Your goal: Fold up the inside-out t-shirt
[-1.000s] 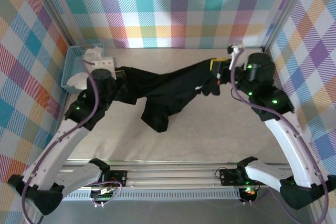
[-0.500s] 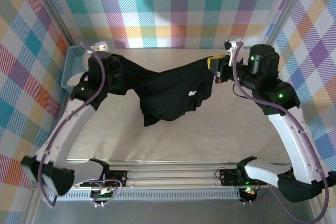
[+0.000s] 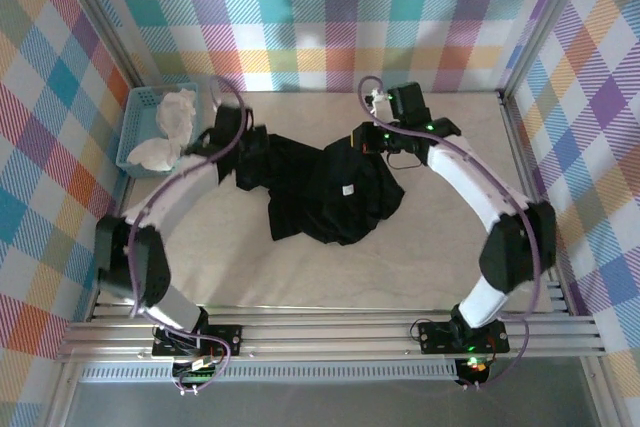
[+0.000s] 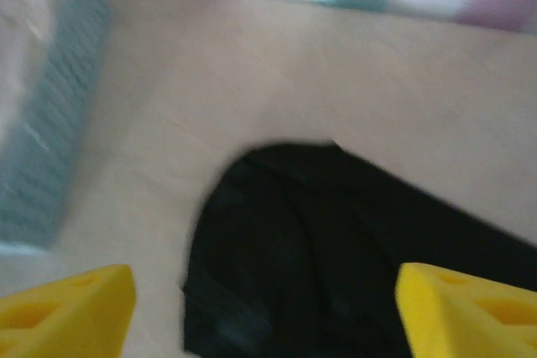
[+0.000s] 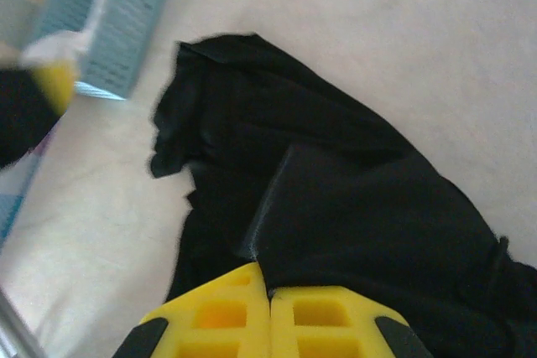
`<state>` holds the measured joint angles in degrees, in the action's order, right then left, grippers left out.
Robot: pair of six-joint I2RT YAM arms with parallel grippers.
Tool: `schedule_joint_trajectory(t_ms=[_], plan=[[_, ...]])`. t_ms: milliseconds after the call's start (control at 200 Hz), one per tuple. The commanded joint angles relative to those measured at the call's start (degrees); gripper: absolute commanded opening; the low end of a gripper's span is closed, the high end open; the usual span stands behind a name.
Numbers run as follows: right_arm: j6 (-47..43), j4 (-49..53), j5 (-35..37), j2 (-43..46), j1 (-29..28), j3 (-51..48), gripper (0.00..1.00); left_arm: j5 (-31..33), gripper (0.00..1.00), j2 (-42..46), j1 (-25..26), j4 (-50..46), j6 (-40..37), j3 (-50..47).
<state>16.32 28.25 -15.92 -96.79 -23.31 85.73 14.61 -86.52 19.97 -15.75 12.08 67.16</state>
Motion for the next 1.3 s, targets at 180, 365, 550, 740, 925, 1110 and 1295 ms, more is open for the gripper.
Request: schedule_joint_trajectory(t_ms=[180, 365, 550, 740, 925, 1110, 1295], plan=[[-1.5, 2.9, -0.8, -6.1, 5.0, 9.4, 0.04, -13.2, 0.82, 5.0, 27.1, 17.8, -2.8, -17.2], [-2.3, 4.3, 0.1, -7.4, 7.8, 10.2, 0.05, -12.4, 0.77, -5.5, 33.6, 18.5, -9.3, -12.5], [-2.7, 4.6, -0.4, -8.2, 9.3, 10.3, 0.05, -9.4, 0.73, -16.0, 37.0, 17.8, -12.7, -4.3], [-3.0, 4.6, -1.9, -9.9, 10.9, 10.8, 0.06, -6.9, 0.70, -24.5, 38.1, 15.7, -14.0, 1.7], [-3.0, 4.7, -3.4, -11.3, 12.5, 12.5, 0.06, -4.9, 0.62, -28.7, 38.3, 16.0, -14.4, 2.7], [-2.9, 5.2, -5.1, -11.3, 13.2, 14.4, 0.06, 1.7, 0.13, -26.8, 38.3, 18.1, -15.6, 0.2], [-2.2, 4.0, -6.9, -4.8, 13.8, 14.3, 0.06, 4.4, 0.00, -7.0, 36.1, 22.5, -16.2, -11.1]])
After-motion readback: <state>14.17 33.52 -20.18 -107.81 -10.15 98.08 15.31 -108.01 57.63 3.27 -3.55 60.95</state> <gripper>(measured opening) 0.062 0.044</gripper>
